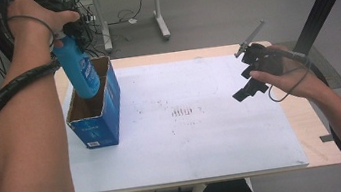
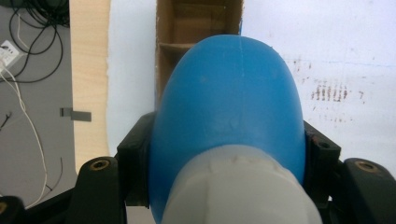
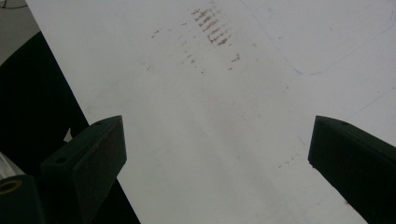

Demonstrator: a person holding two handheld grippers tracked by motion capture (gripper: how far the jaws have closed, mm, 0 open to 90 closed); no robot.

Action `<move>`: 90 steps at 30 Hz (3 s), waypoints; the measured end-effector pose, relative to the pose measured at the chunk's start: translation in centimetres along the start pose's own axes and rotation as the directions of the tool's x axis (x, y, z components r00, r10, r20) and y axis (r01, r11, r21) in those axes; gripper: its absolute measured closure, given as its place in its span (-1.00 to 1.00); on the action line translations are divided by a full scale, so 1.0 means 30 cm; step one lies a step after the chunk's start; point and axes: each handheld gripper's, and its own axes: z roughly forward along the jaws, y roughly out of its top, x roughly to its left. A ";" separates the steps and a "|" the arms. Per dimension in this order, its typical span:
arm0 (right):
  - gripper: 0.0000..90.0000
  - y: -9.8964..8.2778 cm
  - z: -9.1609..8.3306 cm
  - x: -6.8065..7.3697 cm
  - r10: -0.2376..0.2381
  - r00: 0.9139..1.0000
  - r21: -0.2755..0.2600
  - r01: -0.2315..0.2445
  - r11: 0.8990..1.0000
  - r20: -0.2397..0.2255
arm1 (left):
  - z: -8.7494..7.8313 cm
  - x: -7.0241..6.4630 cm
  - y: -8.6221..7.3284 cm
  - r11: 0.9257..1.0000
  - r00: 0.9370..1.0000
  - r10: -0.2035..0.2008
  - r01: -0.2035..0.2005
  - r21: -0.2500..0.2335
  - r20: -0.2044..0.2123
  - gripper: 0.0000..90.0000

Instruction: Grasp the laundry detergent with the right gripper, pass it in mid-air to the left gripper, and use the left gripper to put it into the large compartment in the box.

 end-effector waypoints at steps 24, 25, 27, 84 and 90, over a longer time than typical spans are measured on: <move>-0.91 0.020 0.023 -0.016 0.004 1.000 0.020 -0.004 1.000 0.008 | 0.296 0.067 -0.022 1.000 1.000 -0.001 0.001 0.029 -0.002 -0.19; -0.91 0.023 0.028 -0.016 0.003 1.000 0.022 -0.003 1.000 0.005 | 0.304 0.067 -0.023 1.000 1.000 0.001 -0.001 0.029 -0.004 -0.19; -0.91 0.026 0.035 -0.016 -0.002 1.000 0.025 0.002 1.000 0.005 | 0.339 0.066 -0.025 0.999 1.000 0.007 -0.007 0.036 -0.006 -0.19; -0.90 0.019 0.065 -0.043 0.019 1.000 0.041 -0.020 0.999 0.012 | 0.601 0.062 -0.065 1.000 1.000 0.011 -0.012 0.011 0.002 -0.20; -0.89 0.022 0.063 -0.041 0.016 1.000 0.044 -0.017 0.999 0.014 | 0.601 0.061 -0.065 1.000 1.000 0.011 -0.011 0.012 0.001 -0.20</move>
